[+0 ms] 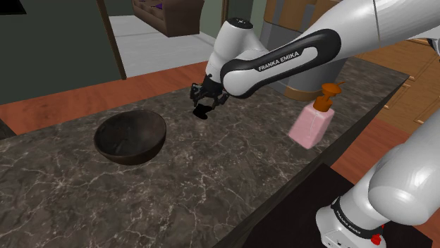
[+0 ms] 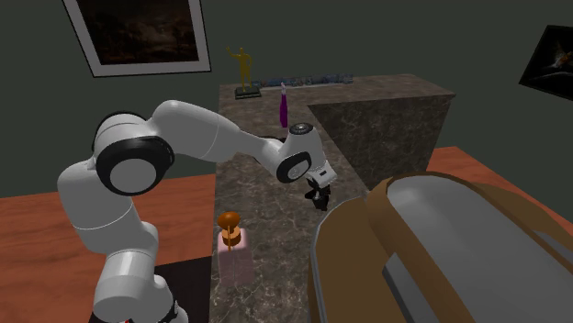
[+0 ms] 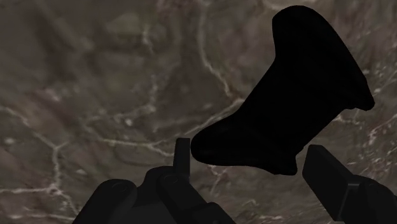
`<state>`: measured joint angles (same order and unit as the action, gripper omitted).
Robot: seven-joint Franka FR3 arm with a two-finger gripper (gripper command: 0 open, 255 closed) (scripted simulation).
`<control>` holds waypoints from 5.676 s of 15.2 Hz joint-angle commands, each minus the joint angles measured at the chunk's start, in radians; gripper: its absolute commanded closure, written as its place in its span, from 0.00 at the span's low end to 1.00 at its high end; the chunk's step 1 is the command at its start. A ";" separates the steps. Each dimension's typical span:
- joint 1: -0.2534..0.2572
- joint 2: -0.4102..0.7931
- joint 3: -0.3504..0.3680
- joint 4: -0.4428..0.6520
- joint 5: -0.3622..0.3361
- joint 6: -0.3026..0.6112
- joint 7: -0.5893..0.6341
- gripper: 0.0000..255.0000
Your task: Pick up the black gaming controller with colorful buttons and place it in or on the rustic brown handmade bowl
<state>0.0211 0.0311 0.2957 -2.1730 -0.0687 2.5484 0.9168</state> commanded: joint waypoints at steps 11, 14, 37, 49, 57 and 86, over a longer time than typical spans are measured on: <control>-0.001 -0.026 0.001 0.027 0.017 -0.051 -0.013 1.00; -0.001 -0.044 0.000 0.049 0.027 -0.090 -0.021 1.00; -0.002 -0.112 -0.006 0.287 0.063 -0.394 -0.051 1.00; 0.096 -0.020 0.116 0.437 -0.051 -0.471 0.202 1.00; 0.224 0.144 0.199 0.641 -0.199 -0.562 0.426 1.00; 0.290 0.239 0.207 0.564 -0.295 -0.427 0.563 0.00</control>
<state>0.3108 0.2697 0.5031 -1.6088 -0.3635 2.1217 1.4795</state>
